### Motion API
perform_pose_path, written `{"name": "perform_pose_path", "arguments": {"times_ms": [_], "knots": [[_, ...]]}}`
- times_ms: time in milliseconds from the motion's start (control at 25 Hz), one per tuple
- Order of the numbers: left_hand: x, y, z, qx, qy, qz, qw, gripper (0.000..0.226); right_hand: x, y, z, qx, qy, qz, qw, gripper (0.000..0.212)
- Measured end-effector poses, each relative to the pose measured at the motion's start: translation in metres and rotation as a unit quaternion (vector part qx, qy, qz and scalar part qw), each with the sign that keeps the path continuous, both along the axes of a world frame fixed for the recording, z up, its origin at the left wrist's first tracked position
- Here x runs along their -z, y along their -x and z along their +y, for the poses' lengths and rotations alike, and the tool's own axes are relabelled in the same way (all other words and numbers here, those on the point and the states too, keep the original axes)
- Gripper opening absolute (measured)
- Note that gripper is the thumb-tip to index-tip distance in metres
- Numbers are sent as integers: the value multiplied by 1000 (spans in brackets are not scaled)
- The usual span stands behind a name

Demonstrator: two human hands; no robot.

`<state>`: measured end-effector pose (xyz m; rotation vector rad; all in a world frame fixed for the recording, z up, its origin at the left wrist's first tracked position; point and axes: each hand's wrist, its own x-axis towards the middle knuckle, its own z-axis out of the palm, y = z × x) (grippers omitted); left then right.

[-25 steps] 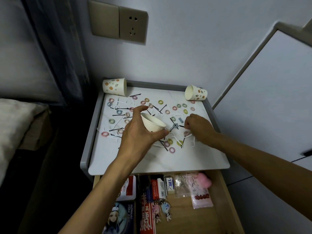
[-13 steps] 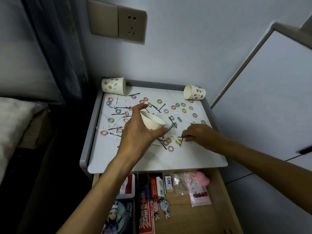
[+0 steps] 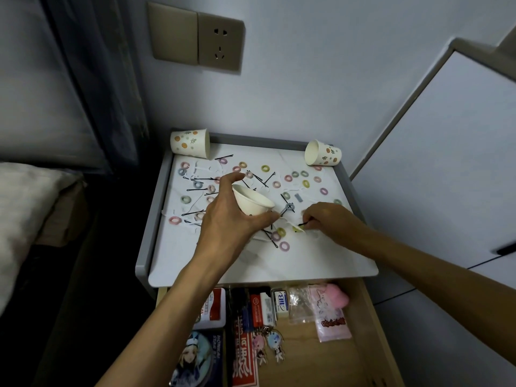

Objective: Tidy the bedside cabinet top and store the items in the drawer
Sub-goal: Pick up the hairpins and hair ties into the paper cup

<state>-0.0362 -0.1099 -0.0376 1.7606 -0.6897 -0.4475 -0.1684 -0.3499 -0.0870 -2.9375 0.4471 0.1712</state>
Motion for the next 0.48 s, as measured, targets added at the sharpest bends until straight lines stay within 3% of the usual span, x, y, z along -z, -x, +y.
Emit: {"name": "perform_pose_path", "arguments": {"times_ms": [280, 360, 480], "knots": [[-1, 3, -3, 1, -6, -2, 1000, 82, -41, -2, -18, -83, 88, 89, 989, 25], [-1, 3, -3, 0, -8, 1, 1000, 83, -49, -5, -20, -73, 65, 53, 994, 22], [0, 3, -3, 3, -17, 0, 1000, 83, -68, -17, -7, -39, -38, -89, 995, 16]]}}
